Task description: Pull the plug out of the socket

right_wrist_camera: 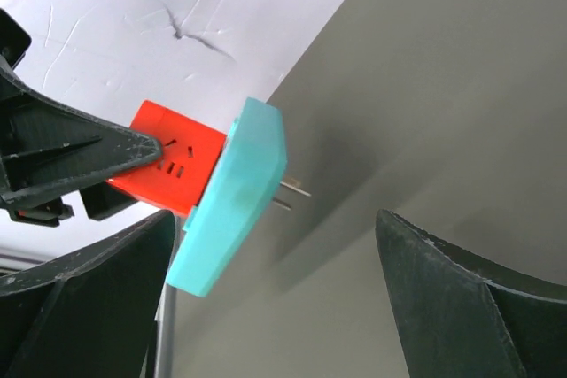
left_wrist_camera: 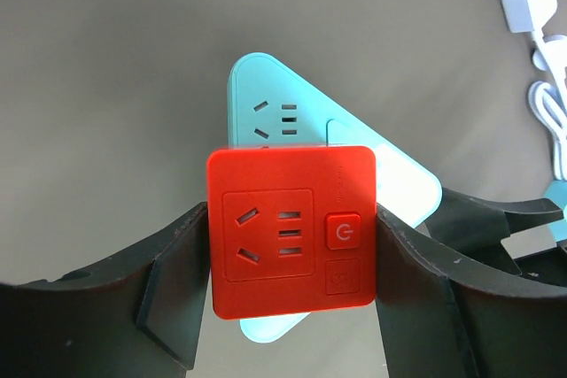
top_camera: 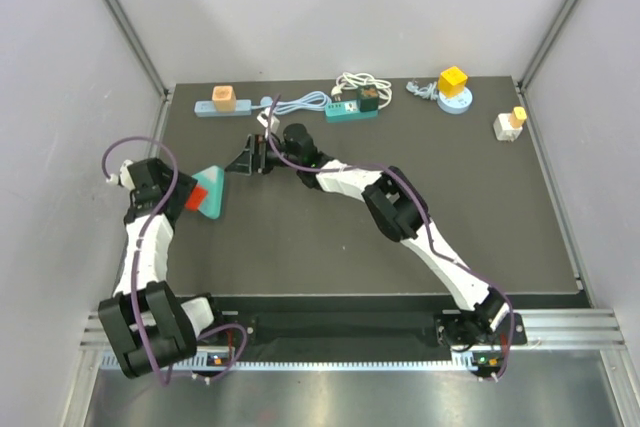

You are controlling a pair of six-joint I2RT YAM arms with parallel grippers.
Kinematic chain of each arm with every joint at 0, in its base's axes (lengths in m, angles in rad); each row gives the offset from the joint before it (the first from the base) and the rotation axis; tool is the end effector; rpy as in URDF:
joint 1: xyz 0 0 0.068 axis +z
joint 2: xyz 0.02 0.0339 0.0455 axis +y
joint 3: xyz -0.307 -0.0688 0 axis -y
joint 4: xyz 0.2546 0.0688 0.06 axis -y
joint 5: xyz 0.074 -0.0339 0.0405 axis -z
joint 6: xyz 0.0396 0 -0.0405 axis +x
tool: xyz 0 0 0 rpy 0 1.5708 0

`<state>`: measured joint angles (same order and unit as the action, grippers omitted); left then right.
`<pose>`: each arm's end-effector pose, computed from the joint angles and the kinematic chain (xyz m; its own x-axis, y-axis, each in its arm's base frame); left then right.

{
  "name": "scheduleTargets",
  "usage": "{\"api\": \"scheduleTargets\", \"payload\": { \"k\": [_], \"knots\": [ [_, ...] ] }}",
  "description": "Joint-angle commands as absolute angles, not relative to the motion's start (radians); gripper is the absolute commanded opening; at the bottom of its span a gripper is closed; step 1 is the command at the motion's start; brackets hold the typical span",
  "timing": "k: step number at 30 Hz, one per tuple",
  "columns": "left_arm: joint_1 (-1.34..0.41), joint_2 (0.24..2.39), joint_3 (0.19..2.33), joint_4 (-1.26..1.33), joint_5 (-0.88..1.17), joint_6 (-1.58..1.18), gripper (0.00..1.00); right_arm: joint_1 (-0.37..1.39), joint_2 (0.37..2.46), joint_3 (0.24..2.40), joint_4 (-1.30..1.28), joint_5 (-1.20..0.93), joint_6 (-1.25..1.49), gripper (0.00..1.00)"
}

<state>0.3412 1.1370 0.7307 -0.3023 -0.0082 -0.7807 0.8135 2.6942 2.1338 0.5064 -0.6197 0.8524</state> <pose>0.2212 0.0789 0.2726 -0.1961 -0.8164 -0.5432 -0.6735 0.5147 -0.5306 0.4301 0.4885 0.1561 -0.7697 0.0779 -0.6336 -0.6237 0.1202 0.7724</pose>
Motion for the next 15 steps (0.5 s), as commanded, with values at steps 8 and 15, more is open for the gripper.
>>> {"api": "scheduleTargets", "payload": {
  "k": [8, 15],
  "knots": [
    [0.337, 1.132, 0.672, -0.092, 0.037, -0.764, 0.0, 0.871, 2.71, 2.169, 0.497, -0.594, 0.876, 0.9],
    [0.336, 1.137, 0.634, -0.063, 0.052, -0.761, 0.0, 0.905, 2.718, 2.137, 0.569, -0.634, 0.973, 0.87]
  ]
}}
